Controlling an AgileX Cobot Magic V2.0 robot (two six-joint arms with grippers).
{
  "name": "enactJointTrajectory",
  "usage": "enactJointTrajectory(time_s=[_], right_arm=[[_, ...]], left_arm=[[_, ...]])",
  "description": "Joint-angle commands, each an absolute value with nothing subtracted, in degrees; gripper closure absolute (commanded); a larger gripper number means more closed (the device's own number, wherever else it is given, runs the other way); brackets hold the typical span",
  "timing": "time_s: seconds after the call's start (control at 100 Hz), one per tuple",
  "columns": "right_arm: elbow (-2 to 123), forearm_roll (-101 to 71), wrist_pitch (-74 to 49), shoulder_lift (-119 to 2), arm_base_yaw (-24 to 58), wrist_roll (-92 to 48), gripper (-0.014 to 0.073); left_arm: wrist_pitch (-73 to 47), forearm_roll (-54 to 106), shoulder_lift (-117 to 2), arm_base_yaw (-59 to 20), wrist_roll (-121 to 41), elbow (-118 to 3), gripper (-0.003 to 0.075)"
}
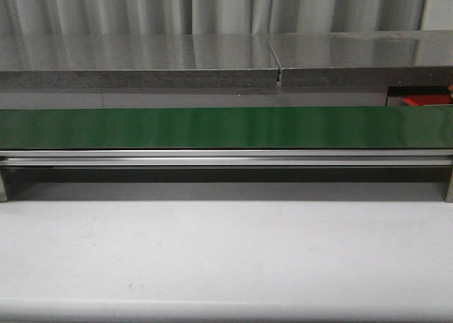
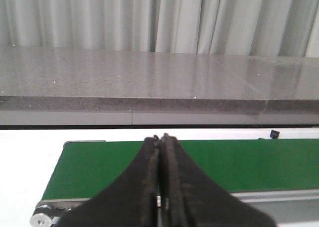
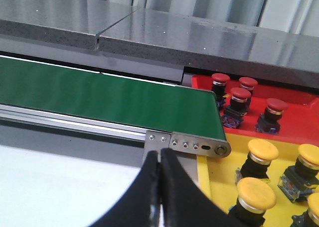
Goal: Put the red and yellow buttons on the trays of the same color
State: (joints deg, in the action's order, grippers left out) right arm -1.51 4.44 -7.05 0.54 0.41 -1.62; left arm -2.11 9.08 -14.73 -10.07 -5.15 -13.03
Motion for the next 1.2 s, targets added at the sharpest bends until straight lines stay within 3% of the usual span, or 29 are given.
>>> enactJointTrajectory(time_s=[0.0,0.29,1.19], right_arm=[[-1.55,5.22,-2.29,1.54,0.36,-1.58,0.0711],[-1.55,5.22,-2.29,1.54,0.36,-1.58,0.0711],[-1.55,5.22,-2.33,1.54,0.36,-1.58,0.0711]], left_arm=[[2.88,6.08,-11.41,-10.68,-4.42,-11.39,0.0739],[2.98,1.35,2.44,-10.68,-4.42,-2.73,0.0739],[2.17,1.59,2.23,-7.49,-1.86,0.54,0.0739]])
